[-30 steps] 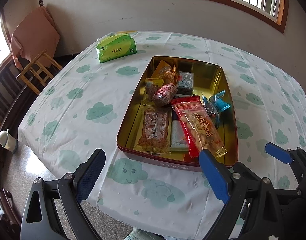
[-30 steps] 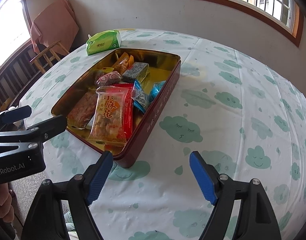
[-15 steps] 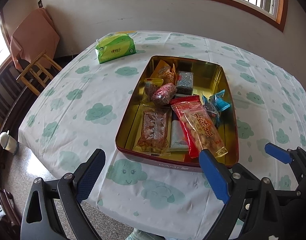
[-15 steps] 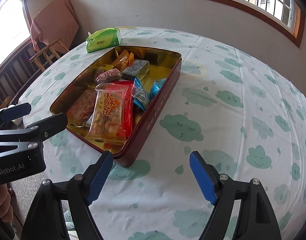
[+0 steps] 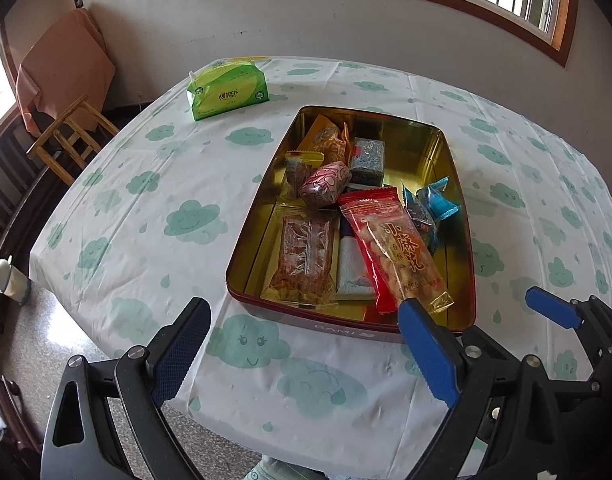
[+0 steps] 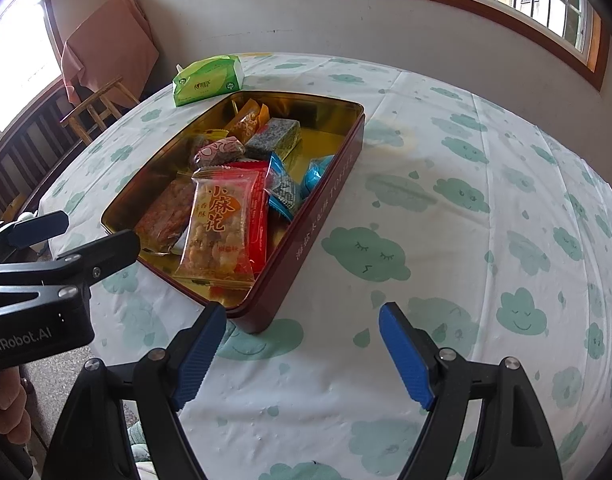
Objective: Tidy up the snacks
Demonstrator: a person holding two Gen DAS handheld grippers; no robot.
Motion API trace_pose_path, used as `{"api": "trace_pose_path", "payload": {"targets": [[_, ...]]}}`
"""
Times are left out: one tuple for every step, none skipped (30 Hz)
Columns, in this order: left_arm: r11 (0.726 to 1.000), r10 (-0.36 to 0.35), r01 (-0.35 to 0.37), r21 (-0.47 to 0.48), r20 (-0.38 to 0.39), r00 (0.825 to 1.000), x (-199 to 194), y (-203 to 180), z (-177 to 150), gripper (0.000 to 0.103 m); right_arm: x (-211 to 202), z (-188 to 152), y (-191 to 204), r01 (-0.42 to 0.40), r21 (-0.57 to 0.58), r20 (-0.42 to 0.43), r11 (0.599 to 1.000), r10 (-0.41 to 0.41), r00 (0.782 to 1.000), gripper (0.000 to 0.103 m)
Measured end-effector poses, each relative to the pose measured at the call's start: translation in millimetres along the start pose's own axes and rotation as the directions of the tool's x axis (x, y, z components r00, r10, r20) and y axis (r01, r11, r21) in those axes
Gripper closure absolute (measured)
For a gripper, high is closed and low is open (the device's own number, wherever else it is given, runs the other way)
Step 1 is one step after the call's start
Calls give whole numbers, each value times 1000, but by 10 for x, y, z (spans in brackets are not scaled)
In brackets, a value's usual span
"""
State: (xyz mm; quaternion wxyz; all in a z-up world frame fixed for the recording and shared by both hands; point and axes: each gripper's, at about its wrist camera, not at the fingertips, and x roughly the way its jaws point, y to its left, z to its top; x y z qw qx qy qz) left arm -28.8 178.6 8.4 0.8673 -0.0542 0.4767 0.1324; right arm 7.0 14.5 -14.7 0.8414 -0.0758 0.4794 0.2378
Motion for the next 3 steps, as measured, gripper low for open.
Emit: {"api": "trace_pose_path", "payload": {"targets": [[1000,-1,1,3,1,1000,-3,-2,-1,9,0,0,-1,1,0,0,1000,-1,1000,22],[1000,-1,1,5,3,1000,-9,-5,1,8,-1,0,-1,0,0,1,1000,0,1000,22],[1000,1,-1,3,3,1000,-14,-8,1,7,-1,0,-1,0,0,1,1000,0,1000,22]]}}
